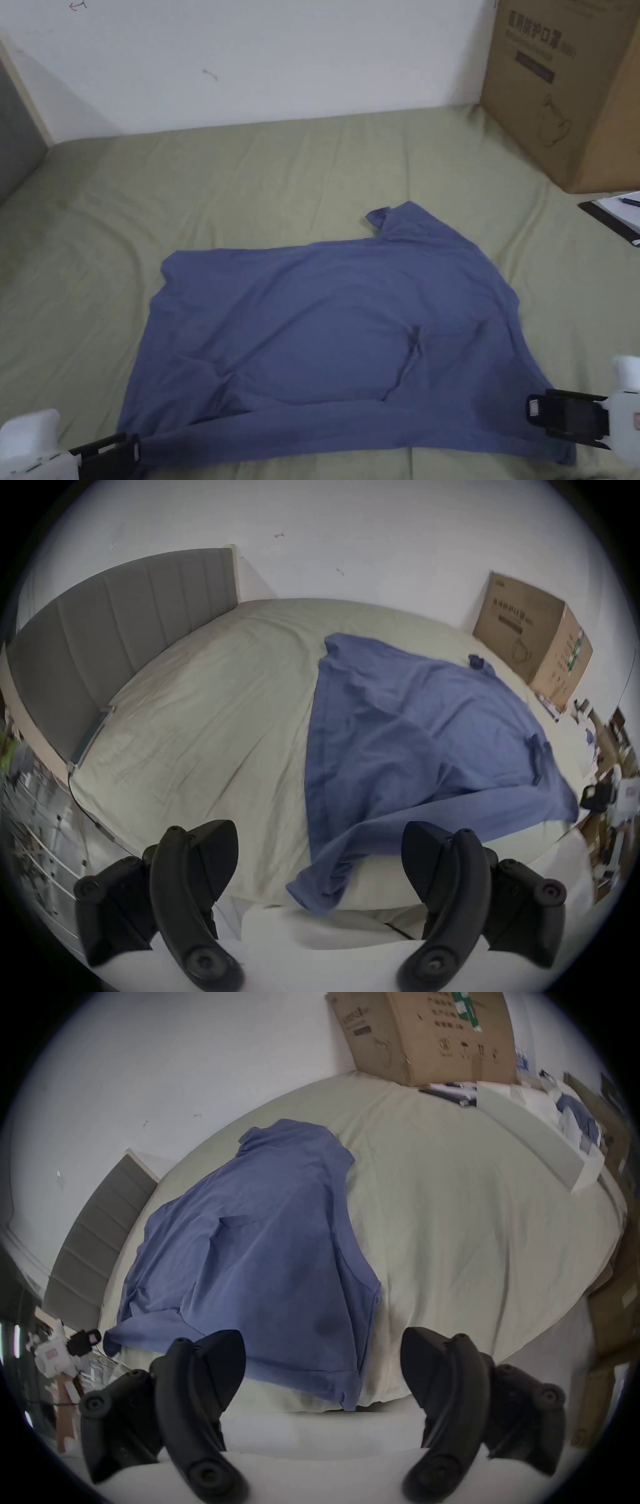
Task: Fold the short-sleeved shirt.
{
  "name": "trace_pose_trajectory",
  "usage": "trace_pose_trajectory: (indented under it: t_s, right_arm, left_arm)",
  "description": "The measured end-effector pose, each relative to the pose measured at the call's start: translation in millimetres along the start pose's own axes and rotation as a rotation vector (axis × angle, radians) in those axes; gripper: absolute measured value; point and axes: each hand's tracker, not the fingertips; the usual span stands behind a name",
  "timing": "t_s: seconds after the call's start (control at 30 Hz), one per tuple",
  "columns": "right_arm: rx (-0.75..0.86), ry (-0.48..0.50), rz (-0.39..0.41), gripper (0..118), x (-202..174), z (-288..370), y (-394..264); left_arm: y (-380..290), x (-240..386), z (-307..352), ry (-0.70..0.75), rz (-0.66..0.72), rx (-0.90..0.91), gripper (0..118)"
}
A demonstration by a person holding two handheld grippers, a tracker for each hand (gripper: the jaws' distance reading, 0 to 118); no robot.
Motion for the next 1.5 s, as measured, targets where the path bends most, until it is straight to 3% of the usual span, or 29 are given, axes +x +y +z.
trace_pose_trajectory:
  t_s: [0.1, 0.13, 0.17, 0.2, 0.23, 0.27, 0.3, 0.33, 0.37, 0.63, 0.67, 0.73, 0.77, 0.9, 0.93, 1.0, 1.03, 1.17, 1.2, 1.23, 1.27, 1.3, 1.43, 1.47, 1.5]
  right_arm:
    - [0.052, -0.029, 0.065, 94, -12, 21, 0]
    - [0.072, -0.037, 0.09, 91, -17, 28, -1]
    - [0.086, -0.037, 0.113, 80, -23, 36, -5]
    - [0.111, -0.028, 0.125, 65, -29, 44, -9]
    - [0.11, -0.024, 0.116, 48, -33, 50, -13]
    - [0.113, 0.007, 0.077, 25, -38, 58, -16]
    - [0.124, 0.064, 0.042, 12, -40, 62, -20]
    - [0.136, 0.102, 0.015, 3, -43, 63, -24]
    - [0.138, 0.111, -0.018, 0, -46, 63, -27]
    - [0.073, 0.085, 0.0, 0, -61, 42, -30]
    - [0.067, 0.093, -0.002, 0, -60, 40, -29]
    - [0.054, 0.097, -0.017, 0, -57, 38, -27]
    - [0.047, 0.098, -0.023, 0, -56, 36, -27]
    - [0.023, 0.079, -0.045, 0, -44, 27, -29]
    - [0.015, 0.075, -0.046, 0, -42, 25, -29]
    - [-0.01, 0.06, -0.053, 0, -36, 19, -30]
    - [-0.014, 0.053, -0.054, 0, -34, 18, -31]
    - [-0.047, 0.011, -0.004, 1, -27, 12, -32]
    - [-0.057, -0.014, 0.028, 13, -26, 10, -30]
    - [-0.063, -0.04, 0.055, 35, -25, 8, -29]
    - [-0.068, -0.077, 0.088, 71, -24, 5, -28]
    - [-0.076, -0.1, 0.111, 95, -23, 1, -26]
    - [-0.074, -0.097, 0.142, 94, -17, -13, -18]
    - [-0.078, -0.103, 0.137, 91, -15, -18, -15]
    - [-0.085, -0.105, 0.137, 78, -14, -24, -13]
  left_arm:
    - [0, -10, 19, -0.016, 0.066, 0.017, 98]
    - [-2, -13, 26, -0.016, 0.075, 0.022, 98]
    - [-2, -10, 35, -0.026, 0.079, 0.024, 92]
    - [-6, -10, 44, -0.026, 0.083, 0.032, 82]
    - [-10, -10, 50, -0.027, 0.081, 0.036, 63]
    - [-15, -10, 57, -0.022, 0.072, 0.038, 32]
    - [-23, -7, 60, -0.005, 0.063, 0.044, 9]
    - [-28, -6, 63, 0.014, 0.057, 0.043, 0]
    - [-33, -6, 63, 0.024, 0.056, 0.037, 0]
    - [-33, 2, 43, 0.027, 0.042, 0.022, 1]
    - [-27, 3, 37, 0.022, 0.04, 0.022, 21]
    - [-20, 0, 18, 0.017, 0.031, -0.026, 86]
    - [-17, 1, 11, 0.001, 0.039, -0.025, 103]
    - [-1, 11, -18, -0.011, 0.045, -0.071, 102]
    - [-1, 13, -22, -0.043, 0.035, -0.094, 94]
    - [-4, 15, -36, -0.162, 0.038, -0.157, 10]
    - [-7, 17, -41, -0.11, 0.027, -0.151, 0]
    - [-14, 18, -34, -0.084, -0.005, -0.169, 0]
    - [-14, 17, -31, -0.081, -0.005, -0.159, 0]
    - [-11, 13, -32, -0.075, -0.002, -0.155, 0]
    - [-9, 10, -32, -0.062, 0.006, -0.148, 0]
    - [-8, 8, -30, -0.054, 0.01, -0.138, 0]
    - [0, 12, -22, -0.04, 0.014, -0.125, 0]
    - [0, 12, -22, -0.035, 0.012, -0.123, 0]
    - [1, 12, -22, -0.035, 0.012, -0.123, 0]
